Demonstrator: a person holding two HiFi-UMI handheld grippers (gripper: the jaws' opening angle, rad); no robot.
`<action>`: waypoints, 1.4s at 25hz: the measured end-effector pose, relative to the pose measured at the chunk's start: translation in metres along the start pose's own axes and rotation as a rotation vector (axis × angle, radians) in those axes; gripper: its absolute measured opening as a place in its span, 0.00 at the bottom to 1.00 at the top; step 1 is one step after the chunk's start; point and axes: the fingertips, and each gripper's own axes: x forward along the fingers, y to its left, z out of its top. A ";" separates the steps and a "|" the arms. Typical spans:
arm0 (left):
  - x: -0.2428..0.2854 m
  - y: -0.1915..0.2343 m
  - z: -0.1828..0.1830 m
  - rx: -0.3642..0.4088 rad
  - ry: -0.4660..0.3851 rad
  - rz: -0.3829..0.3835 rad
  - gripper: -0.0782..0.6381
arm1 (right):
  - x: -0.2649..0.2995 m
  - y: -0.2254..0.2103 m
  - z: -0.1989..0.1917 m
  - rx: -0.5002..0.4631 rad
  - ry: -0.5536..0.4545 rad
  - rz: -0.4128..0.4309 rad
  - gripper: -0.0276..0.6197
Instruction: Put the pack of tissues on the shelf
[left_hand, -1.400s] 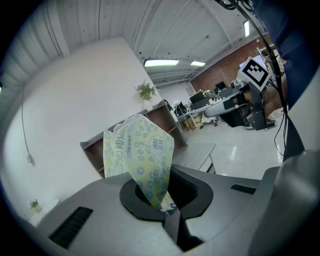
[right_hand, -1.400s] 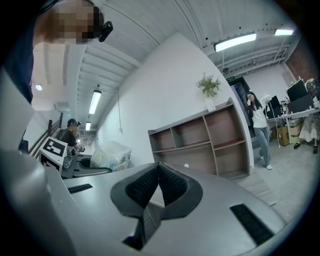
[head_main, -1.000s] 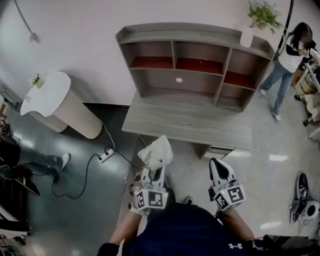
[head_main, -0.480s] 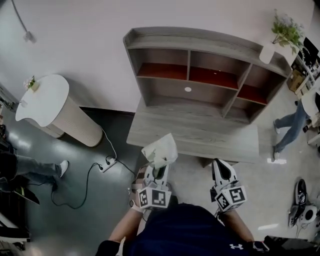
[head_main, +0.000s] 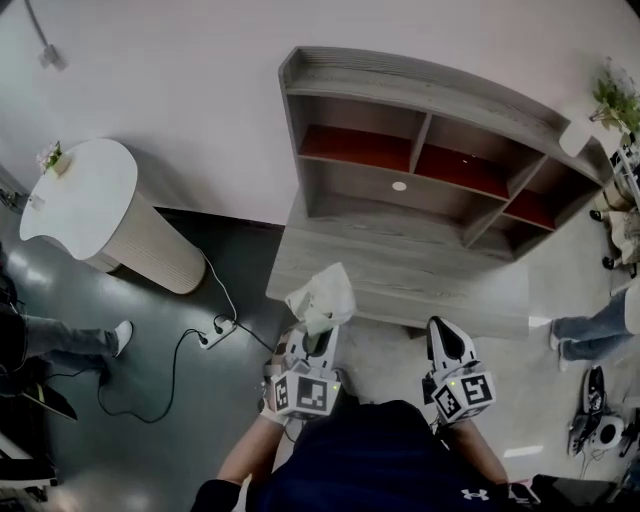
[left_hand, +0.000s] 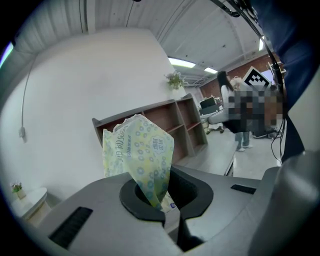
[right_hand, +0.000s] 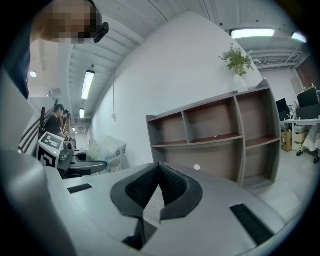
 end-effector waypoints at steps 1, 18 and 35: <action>0.001 0.007 -0.003 -0.002 -0.001 0.002 0.14 | 0.007 0.004 0.001 0.000 0.002 0.003 0.06; 0.052 0.078 0.012 0.142 -0.027 0.024 0.14 | 0.079 0.005 -0.002 0.009 0.026 0.042 0.06; 0.187 0.166 0.043 0.569 0.107 0.046 0.14 | 0.168 -0.057 0.035 -0.007 -0.004 0.100 0.06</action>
